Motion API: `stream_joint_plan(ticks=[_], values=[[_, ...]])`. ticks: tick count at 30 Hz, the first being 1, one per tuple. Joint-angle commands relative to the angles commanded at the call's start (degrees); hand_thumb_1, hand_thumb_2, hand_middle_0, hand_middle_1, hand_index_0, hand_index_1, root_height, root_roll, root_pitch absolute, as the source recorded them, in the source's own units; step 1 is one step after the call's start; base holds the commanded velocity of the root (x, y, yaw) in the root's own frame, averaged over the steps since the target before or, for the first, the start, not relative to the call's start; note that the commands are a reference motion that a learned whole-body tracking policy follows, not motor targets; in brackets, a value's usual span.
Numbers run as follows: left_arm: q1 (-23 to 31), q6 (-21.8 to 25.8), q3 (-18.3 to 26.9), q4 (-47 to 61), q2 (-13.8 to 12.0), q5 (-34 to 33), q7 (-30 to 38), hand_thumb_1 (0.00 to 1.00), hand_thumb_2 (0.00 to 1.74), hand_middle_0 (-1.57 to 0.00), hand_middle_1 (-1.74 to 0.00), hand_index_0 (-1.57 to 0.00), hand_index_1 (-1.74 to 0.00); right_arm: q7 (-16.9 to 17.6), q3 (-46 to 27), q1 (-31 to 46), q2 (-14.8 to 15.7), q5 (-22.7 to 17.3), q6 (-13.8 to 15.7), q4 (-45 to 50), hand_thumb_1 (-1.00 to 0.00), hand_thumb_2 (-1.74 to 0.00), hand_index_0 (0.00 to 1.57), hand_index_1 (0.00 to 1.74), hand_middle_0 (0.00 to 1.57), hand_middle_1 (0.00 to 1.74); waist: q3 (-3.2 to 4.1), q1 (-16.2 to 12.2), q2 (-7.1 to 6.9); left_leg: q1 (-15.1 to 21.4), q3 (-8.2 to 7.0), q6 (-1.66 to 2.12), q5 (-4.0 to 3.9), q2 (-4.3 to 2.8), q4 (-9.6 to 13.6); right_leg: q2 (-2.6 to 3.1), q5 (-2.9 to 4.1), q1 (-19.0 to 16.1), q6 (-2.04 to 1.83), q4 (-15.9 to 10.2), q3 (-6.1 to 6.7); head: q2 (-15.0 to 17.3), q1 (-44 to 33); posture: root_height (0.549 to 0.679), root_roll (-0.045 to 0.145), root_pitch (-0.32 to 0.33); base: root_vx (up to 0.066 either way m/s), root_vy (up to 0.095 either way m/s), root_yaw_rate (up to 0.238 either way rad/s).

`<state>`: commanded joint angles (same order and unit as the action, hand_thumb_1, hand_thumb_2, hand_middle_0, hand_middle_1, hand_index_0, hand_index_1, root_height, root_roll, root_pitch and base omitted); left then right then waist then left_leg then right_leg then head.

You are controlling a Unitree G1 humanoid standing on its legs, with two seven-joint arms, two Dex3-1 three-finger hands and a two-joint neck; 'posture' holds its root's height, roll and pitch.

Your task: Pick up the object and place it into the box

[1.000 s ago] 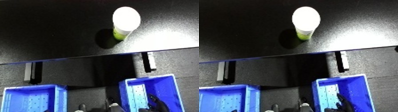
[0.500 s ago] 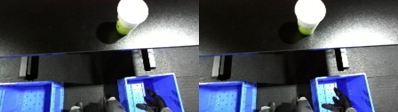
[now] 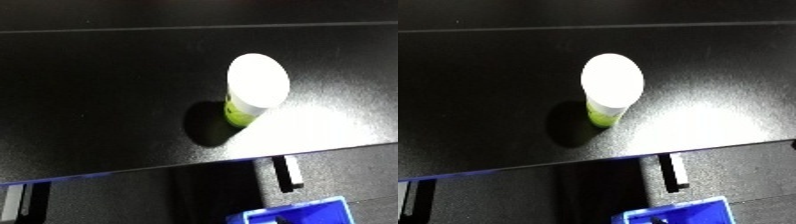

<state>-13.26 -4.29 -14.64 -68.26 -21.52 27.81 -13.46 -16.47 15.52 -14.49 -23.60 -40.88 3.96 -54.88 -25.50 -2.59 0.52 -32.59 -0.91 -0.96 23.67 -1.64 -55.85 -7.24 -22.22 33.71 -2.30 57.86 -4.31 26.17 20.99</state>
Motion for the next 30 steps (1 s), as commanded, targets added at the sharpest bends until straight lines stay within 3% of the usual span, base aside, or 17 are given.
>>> stream_joint_plan(ticks=[5, 13, 19, 21, 24, 30], values=[[1.8, -1.3, 1.3, 2.0, -1.8, 1.1, -2.3, 0.00, 0.00, 0.00, 0.00, 0.00, 0.00, -9.7, 1.7, 3.4, -3.4, -1.2, -6.8, 10.7, 0.00, 0.00, 0.00, 0.00, 0.00, 0.00, -0.31, -0.3, -0.72, -0.3, 0.01, 0.07, -0.04, -0.35, -0.2, -0.36, 0.24, 0.3, -0.13, -0.2, -0.16, 1.6, -1.1, 0.601, 0.030, 0.005, -0.009, -0.022, -0.035], [4.3, -1.3, 3.2, 3.2, -5.2, 0.8, -3.3, 0.00, 0.00, 0.00, 0.00, 0.00, 0.00, -22.7, 3.3, 9.6, -9.9, -1.3, -18.7, 28.0, 0.00, 0.00, 0.00, 0.00, 0.00, 0.00, 0.04, -1.1, -2.20, -0.2, -0.08, 0.43, -0.45, -1.23, 0.2, -1.16, 0.50, 0.0, -0.28, -0.8, -0.57, 7.2, -3.9, 0.603, 0.029, 0.007, 0.009, -0.019, -0.052], [6.0, 0.4, 2.7, 2.2, -6.7, 2.3, -3.8, 0.00, 0.00, 0.00, 0.00, 0.00, 0.00, -35.2, 2.4, 12.3, -15.7, -7.9, -25.2, 44.0, 0.00, 0.00, 0.00, 0.00, 0.00, 0.00, 0.22, -1.8, -3.11, 0.8, -0.18, 0.83, -0.56, -1.94, 0.7, -1.61, 0.39, -1.2, -0.33, -1.4, -0.81, 10.2, -5.6, 0.605, 0.029, 0.000, 0.036, -0.009, -0.065], [6.3, 1.1, 2.4, 1.1, -6.9, 2.7, -4.1, 0.00, 0.00, 0.00, 0.00, 0.00, 0.00, -39.6, 1.9, 12.3, -16.6, -11.5, -25.5, 49.8, 0.00, 0.00, 0.00, 0.00, 0.00, 0.00, 0.43, -2.0, -3.32, 1.0, -0.19, 0.98, -0.44, -2.16, 0.7, -1.65, 0.25, -1.5, -0.39, -1.5, -0.83, 11.0, -5.7, 0.605, 0.029, -0.002, 0.049, -0.001, -0.062], [6.2, 2.0, 1.9, -0.5, -6.7, 2.8, -4.5, 0.00, 0.00, 0.00, 0.00, 0.00, 0.00, -42.9, 0.9, 11.5, -16.7, -17.8, -23.2, 56.8, 0.00, 0.00, 0.00, 0.00, 0.00, 0.00, 0.80, -2.2, -3.44, 1.0, -0.16, 1.16, -0.15, -2.40, 0.3, -1.67, 0.01, -1.7, -0.50, -1.3, -0.78, 11.9, -5.7, 0.605, 0.030, -0.005, 0.045, -0.002, -0.032], [5.4, 3.6, 1.7, -3.5, -5.1, 2.5, -4.7, 0.00, 0.00, 0.00, 0.00, 0.00, 0.00, -42.2, -3.4, 7.6, -14.1, -30.6, -14.0, 64.3, 0.00, 0.00, 0.00, 0.00, 0.00, 0.00, 1.52, -2.7, -3.06, 1.4, -0.26, 1.06, 0.42, -2.43, 0.0, -1.45, -0.22, -2.4, -0.53, -1.4, -0.52, 14.8, -5.6, 0.607, 0.033, -0.007, 0.036, 0.016, -0.004]])
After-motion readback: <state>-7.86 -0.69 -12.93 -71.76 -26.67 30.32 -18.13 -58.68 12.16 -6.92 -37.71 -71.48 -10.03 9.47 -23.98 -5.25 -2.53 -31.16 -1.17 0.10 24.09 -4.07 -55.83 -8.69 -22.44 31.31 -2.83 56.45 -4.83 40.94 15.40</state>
